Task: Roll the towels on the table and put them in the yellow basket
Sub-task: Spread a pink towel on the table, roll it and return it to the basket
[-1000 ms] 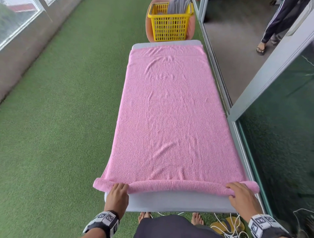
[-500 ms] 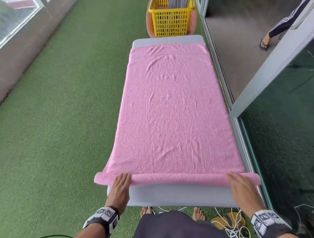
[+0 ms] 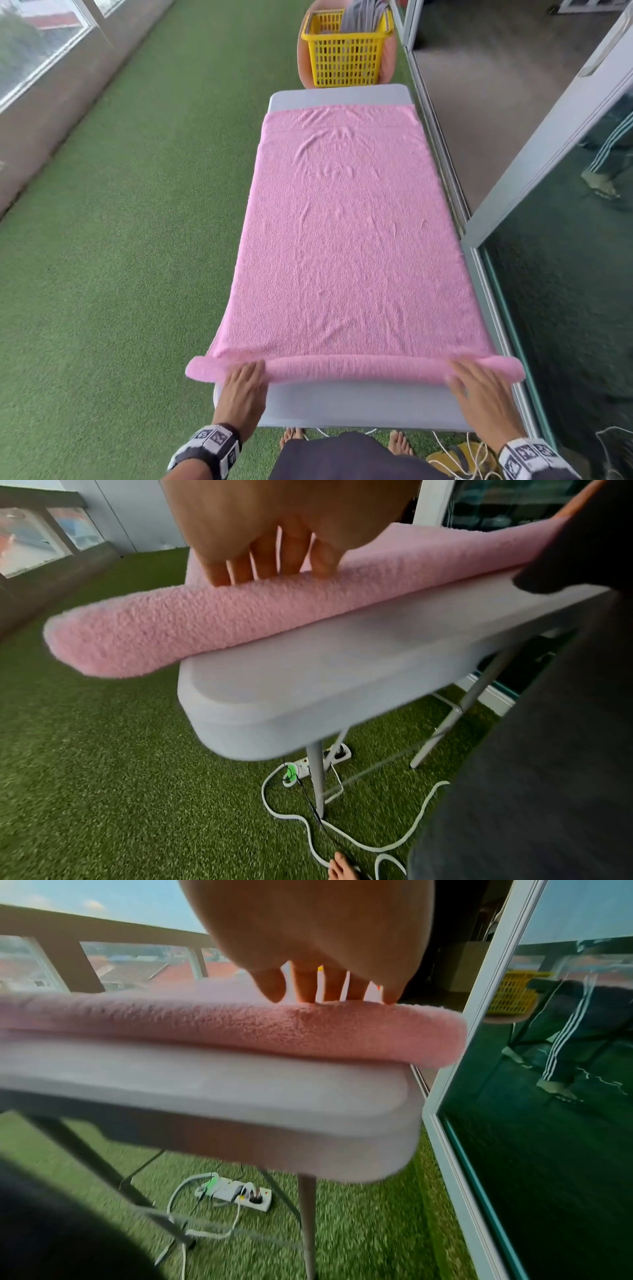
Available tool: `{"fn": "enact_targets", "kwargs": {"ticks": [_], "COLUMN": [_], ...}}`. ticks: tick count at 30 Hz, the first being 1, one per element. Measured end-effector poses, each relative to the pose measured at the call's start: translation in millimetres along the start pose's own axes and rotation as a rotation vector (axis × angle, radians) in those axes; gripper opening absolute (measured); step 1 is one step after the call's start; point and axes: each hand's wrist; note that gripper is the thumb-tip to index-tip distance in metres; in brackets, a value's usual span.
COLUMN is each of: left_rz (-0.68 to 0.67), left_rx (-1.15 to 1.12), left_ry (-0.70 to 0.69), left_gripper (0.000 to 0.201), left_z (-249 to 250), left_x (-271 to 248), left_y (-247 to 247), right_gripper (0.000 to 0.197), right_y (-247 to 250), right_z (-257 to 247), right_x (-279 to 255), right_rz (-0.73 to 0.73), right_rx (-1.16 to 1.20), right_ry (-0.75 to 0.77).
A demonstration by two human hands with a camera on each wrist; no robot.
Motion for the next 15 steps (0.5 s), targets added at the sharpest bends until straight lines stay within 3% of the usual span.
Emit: {"fn": "enact_targets", "kwargs": {"ticks": [4, 6, 9, 10, 12, 15], "left_rz": [-0.131, -0.098, 0.024, 0.068, 0.048, -0.035], "left_rx": [-0.060, -0.069, -0.043, 0.005, 0.067, 0.060], "left_ry": [0.017, -0.018, -0.070, -0.073, -0.014, -0.047], "left_gripper": [0.064, 0.050, 0.030, 0.034, 0.065, 0.063], "left_z": [-6, -5, -2, -4, -2, -3], "left_x": [-22, -20, -11, -7, -5, -14], "left_y": [-9, -6, -2, -3, -7, -14], "right_gripper": [0.056, 0.046, 0.035, 0.039, 0.055, 0.064], "right_y": [-13, -3, 12, 15, 19, 14], "right_z": [2, -1, -3, -3, -3, -4], "right_x": [-23, -19, -3, 2, 7, -4], "right_rz": [-0.182, -0.228, -0.186, -0.157, -0.105, -0.200], "right_rx": [0.001, 0.011, -0.037, -0.029, -0.021, -0.021], "right_ry": [-0.018, -0.074, -0.053, -0.056, -0.067, 0.023]}}
Point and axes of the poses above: each hand's wrist, its own x-axis towards the middle knuckle, its own y-axis out of the back of the hand, z = x × y, and after that the axes turned 11 degrees about -x, right-handed
